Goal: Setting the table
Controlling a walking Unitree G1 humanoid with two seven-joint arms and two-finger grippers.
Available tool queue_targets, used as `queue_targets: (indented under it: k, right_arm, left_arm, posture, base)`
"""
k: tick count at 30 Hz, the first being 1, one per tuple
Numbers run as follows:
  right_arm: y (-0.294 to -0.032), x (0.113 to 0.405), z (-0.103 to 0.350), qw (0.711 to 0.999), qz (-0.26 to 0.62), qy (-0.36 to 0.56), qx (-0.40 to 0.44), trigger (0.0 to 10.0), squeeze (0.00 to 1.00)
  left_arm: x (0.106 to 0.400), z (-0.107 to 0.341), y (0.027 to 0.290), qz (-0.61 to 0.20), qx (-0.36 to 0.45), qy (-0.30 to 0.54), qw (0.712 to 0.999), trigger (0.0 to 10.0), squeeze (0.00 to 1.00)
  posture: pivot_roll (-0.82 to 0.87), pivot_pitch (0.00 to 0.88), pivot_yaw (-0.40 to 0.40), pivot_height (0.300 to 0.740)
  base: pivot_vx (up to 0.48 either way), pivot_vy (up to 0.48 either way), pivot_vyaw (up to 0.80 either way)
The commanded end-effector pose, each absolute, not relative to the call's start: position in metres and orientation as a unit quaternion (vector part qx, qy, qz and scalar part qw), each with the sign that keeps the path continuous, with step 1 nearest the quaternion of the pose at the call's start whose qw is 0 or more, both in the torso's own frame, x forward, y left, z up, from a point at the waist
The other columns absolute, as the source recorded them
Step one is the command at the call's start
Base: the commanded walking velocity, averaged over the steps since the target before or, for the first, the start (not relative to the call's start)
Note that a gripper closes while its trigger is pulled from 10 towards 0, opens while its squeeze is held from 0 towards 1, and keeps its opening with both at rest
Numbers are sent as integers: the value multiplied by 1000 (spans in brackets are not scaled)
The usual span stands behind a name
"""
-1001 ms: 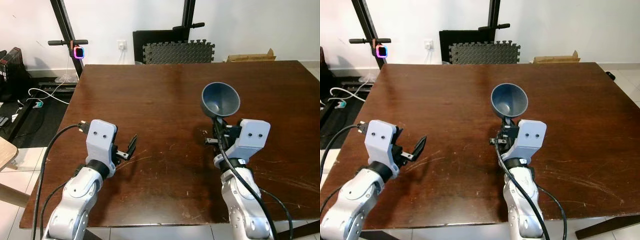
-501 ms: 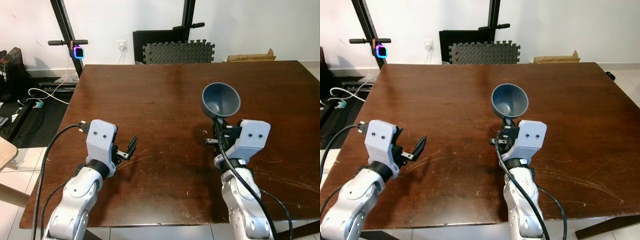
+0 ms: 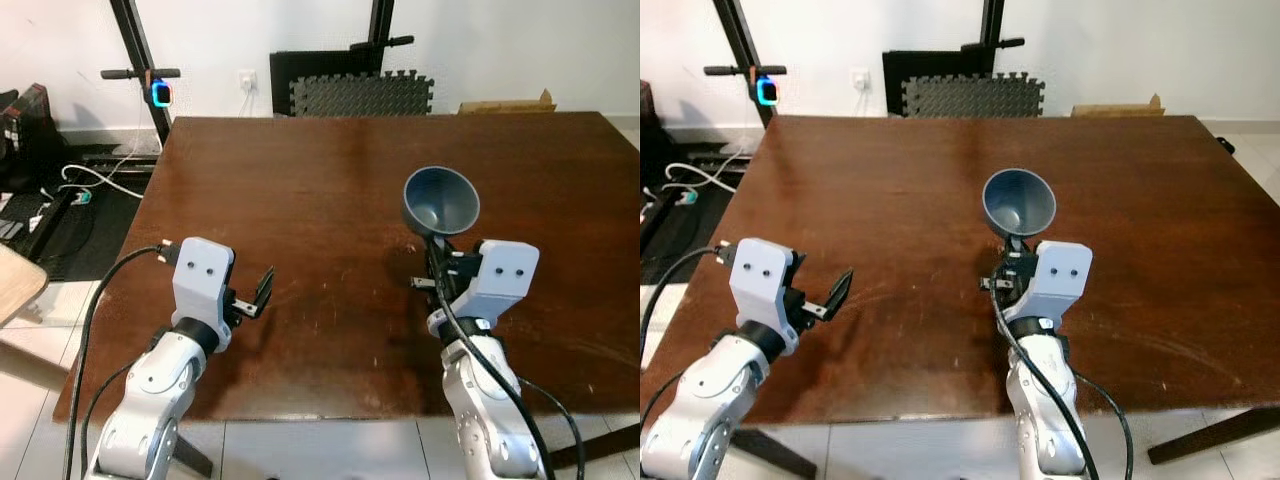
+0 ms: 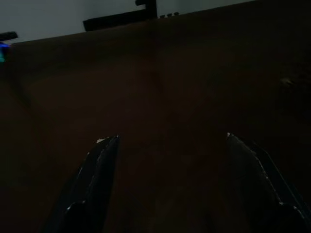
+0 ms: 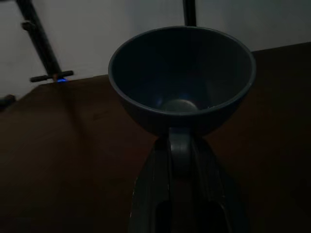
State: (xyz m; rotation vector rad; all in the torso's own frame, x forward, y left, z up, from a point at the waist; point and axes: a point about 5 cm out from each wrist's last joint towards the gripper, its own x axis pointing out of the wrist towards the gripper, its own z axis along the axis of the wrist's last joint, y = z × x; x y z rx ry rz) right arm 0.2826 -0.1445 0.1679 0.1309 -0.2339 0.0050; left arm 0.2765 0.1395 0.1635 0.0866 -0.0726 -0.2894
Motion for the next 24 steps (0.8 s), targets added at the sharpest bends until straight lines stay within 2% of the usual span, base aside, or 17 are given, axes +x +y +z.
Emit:
queue_targets:
  k: [1, 18, 24]
  right_arm:
    - [-146, 282, 165, 991, 0, -115, 70, 10000, 0]
    - [-146, 281, 164, 991, -4, -113, 70, 10000, 0]
    - [-146, 281, 163, 991, -5, -113, 70, 10000, 0]
  left_arm:
    - [275, 156, 141, -140, 43, -21, 989, 10000, 0]
    - [275, 156, 140, -142, 44, -21, 989, 10000, 0]
    - [275, 156, 140, -140, 41, -20, 989, 10000, 0]
  posture:
    - [-10, 47, 76, 740]
    - [-11, 48, 80, 740]
    - [-12, 49, 80, 740]
  base:
    - [-458, 0, 0]
    - [-452, 0, 0]
    - [0, 0, 0]
